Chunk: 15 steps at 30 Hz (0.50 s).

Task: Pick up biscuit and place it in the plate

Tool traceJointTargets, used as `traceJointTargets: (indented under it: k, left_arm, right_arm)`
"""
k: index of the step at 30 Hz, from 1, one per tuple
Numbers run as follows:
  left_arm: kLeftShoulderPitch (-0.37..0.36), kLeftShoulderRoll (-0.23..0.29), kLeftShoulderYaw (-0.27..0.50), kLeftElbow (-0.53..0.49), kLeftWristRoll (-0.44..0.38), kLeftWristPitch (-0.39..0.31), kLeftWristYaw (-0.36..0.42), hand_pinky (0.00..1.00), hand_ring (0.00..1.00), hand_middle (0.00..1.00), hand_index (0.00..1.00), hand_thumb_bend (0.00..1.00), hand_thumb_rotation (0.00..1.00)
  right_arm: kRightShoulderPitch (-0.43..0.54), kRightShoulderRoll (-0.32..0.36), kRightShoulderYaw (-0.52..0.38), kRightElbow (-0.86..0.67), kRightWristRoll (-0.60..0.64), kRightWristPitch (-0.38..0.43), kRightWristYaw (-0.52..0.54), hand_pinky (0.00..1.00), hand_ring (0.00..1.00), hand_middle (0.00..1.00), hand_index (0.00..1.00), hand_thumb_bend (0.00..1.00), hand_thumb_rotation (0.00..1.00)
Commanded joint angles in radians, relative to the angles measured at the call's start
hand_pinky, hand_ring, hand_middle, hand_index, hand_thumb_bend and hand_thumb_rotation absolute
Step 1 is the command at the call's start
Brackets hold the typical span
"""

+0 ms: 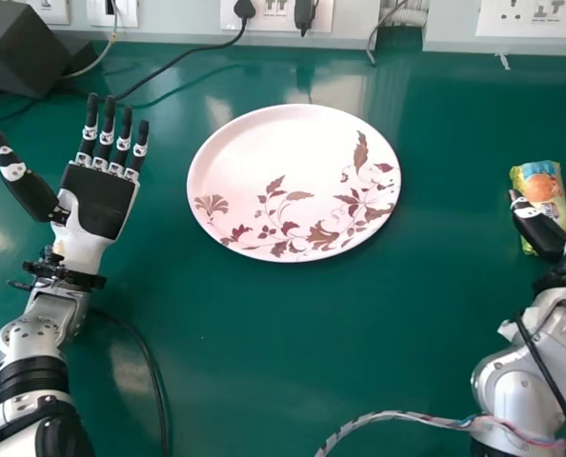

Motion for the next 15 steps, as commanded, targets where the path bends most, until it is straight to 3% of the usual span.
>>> traceJointTargets:
  k: [1,15]
  left_arm:
    - [0.038,-0.026,0.006,0.035,0.012,0.004,-0.001,0.87,0.87,0.91,0.93,1.00,0.71]
    - [0.028,-0.026,0.010,0.050,0.013,-0.002,-0.015,0.89,0.88,0.92,0.94,1.00,0.68]
  right_arm:
    - [-0.013,-0.015,-0.004,0.022,0.021,0.018,-0.005,1.00,0.79,0.90,0.79,1.00,0.71]
    - [-0.051,-0.096,0.018,0.156,0.113,0.080,-0.023,1.00,0.80,0.91,0.81,1.00,0.68]
